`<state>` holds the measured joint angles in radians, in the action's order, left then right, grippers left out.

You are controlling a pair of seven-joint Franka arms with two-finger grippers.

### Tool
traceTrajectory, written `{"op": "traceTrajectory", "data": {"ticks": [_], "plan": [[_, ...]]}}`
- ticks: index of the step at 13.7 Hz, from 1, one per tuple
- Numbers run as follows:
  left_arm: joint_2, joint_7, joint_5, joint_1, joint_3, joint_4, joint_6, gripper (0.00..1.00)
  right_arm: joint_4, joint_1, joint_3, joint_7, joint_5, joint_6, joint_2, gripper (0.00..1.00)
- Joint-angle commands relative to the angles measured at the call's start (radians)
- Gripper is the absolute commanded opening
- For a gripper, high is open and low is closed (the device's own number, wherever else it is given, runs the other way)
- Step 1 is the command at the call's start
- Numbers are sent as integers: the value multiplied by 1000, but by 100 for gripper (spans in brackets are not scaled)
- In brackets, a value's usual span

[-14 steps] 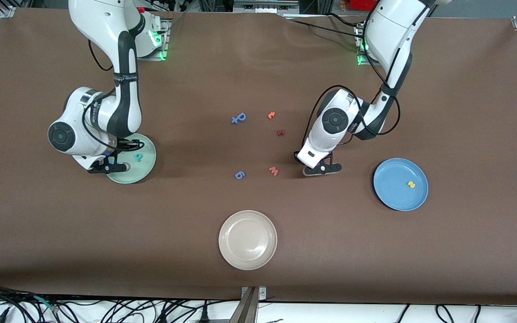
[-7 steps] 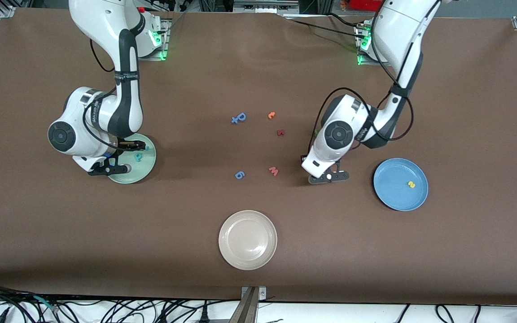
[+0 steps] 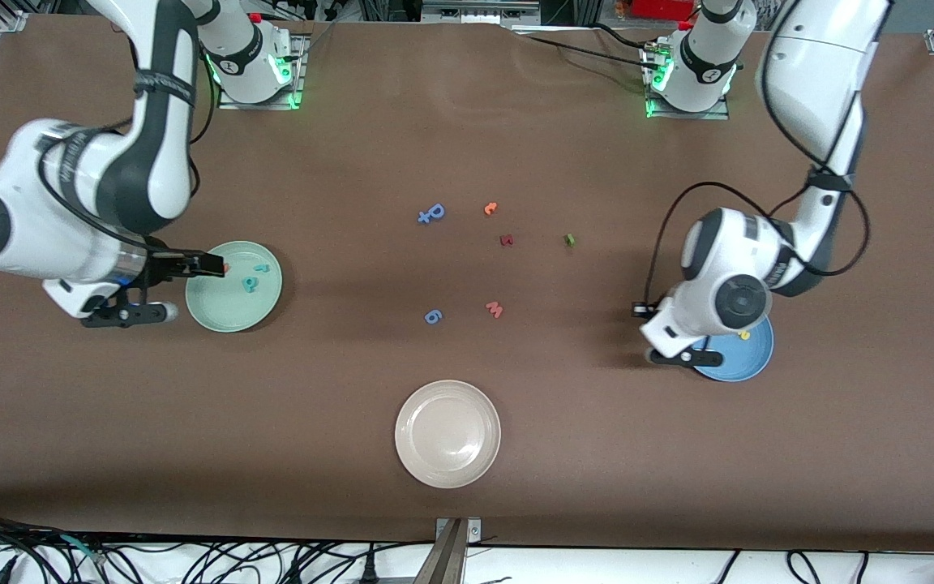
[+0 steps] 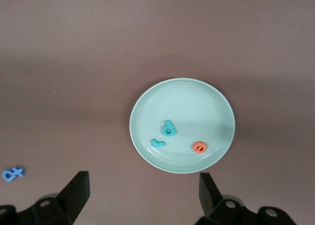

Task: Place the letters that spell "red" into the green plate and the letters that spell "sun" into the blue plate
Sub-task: 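Drop the yellow letter on the blue plate while the right gripper withdraws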

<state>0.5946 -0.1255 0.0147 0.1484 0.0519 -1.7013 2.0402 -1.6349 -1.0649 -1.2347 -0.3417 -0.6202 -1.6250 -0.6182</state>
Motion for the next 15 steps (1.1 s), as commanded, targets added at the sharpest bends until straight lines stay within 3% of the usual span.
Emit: {"op": "traceTrajectory", "data": {"ticks": [1,3,5,6,10,15], "plan": [[-19,150,-45,-85,9,-1,-37,16,105,0,-66,15,-27,74,-3,99],[-18,182,-108,-130,14,-3,-35,22,163,3,-80,47,-49,73,-3,99],[-15,185,-117,-131,14,-1,-26,86,208,-4,-86,124,-49,73,-1,99],[-13,176,-116,-130,14,-1,-22,100,240,-9,-97,141,-49,71,5,99],[-41,43,-12,-110,34,-29,41,100,279,-12,-155,144,-147,71,8,99],[-120,-325,-6,-102,228,-199,188,100,279,-6,-170,135,-151,70,8,99]]}}
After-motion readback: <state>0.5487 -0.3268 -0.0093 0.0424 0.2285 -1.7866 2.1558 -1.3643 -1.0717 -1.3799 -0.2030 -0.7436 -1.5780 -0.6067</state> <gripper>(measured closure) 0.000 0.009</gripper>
